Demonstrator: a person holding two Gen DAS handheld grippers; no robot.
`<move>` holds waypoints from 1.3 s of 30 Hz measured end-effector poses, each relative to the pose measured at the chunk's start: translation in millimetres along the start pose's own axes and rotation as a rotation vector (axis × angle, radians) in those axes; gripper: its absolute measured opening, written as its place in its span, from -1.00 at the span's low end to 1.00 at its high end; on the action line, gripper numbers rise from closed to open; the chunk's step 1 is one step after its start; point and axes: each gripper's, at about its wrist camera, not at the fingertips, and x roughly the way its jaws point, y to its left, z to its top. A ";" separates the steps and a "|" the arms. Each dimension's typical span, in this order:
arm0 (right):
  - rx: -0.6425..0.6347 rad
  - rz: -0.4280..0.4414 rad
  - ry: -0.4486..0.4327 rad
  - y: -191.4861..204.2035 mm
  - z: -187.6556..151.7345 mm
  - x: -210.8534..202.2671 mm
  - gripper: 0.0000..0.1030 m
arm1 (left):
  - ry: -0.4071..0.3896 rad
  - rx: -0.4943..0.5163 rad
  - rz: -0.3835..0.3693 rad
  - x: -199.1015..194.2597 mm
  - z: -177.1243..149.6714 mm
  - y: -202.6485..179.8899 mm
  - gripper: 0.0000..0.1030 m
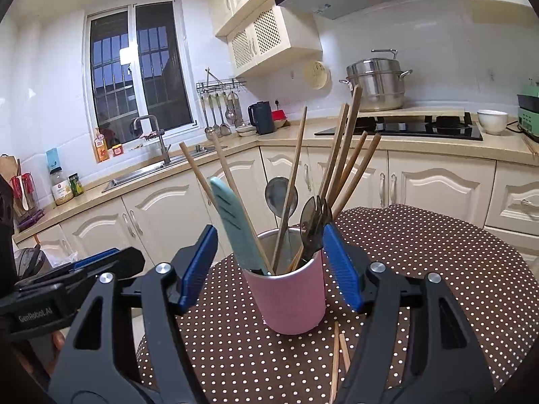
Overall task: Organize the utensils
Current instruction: 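Move both tools back down to the last two loose chopsticks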
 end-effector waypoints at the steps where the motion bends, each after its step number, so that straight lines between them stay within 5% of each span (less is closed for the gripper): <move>1: -0.001 -0.002 0.000 0.5 0.5 -3.4 0.31 | 0.003 0.002 -0.001 -3.2 -0.6 -1.2 0.20; 14: 0.010 -0.009 0.050 -10.4 0.7 -54.2 0.45 | 0.079 0.053 -0.045 -18.4 -19.8 -37.8 0.29; 19: -0.029 0.020 0.125 -17.7 -7.7 -69.9 0.50 | 0.206 0.037 -0.079 -5.5 -41.1 -51.6 0.30; 29: 0.006 -0.065 0.290 -66.5 -39.9 -79.1 0.50 | 0.487 0.108 -0.089 40.5 -79.4 -89.8 0.30; 34: 0.058 -0.111 0.435 -96.3 -61.3 -74.3 0.50 | 0.627 0.066 -0.113 69.1 -97.5 -96.3 0.30; 39: 0.081 -0.110 0.483 -109.5 -75.9 -77.8 0.50 | 0.737 -0.006 -0.137 97.6 -109.3 -95.8 0.30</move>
